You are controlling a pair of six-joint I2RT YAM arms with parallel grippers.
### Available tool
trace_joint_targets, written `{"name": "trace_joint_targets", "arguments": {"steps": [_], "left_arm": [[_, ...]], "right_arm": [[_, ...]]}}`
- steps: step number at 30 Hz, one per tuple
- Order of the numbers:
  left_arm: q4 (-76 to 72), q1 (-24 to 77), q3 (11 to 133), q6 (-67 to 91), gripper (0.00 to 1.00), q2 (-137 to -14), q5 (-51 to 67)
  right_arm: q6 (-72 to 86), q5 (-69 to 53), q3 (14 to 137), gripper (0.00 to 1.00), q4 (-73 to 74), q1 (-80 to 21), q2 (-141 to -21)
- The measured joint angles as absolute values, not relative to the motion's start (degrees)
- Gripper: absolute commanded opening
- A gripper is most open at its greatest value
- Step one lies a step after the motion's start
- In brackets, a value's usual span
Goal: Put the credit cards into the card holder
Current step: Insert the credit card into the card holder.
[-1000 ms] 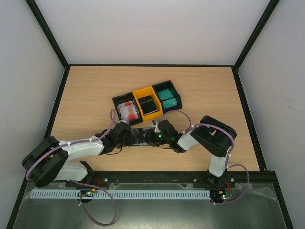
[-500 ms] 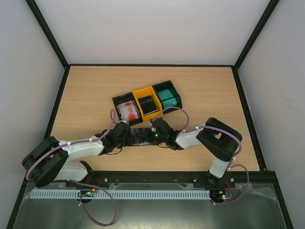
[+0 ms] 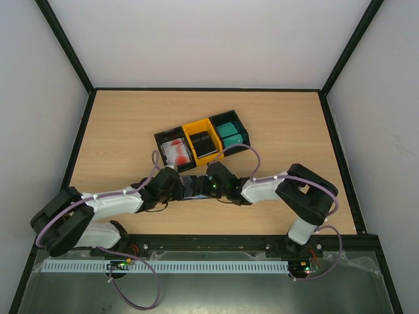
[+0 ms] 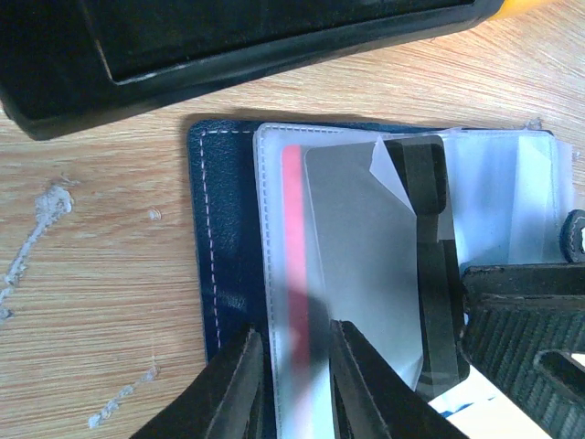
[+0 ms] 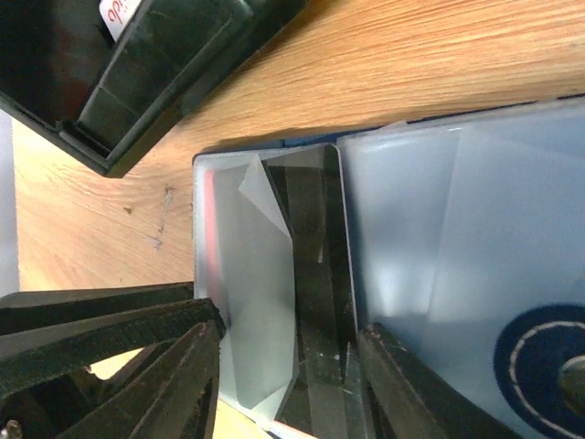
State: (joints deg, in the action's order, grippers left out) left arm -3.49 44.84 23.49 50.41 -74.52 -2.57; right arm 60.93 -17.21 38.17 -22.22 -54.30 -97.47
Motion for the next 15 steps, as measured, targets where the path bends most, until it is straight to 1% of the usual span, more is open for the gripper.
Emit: {"name": "trace_joint_targets", "arguments": {"steps": [6, 15], "left_arm": [[-3.7, 44.8, 23.4, 50.4, 0.24, -74.5, -2.5], [-4.1, 44.8, 23.3, 50.4, 0.26, -74.5, -2.0]], "right_arm": [[59.8, -17.4, 39.0, 0.37, -21.2, -54.5, -98.3], [59.1, -21.5, 39.1, 0.36, -26.1, -54.5, -101.0]]}}
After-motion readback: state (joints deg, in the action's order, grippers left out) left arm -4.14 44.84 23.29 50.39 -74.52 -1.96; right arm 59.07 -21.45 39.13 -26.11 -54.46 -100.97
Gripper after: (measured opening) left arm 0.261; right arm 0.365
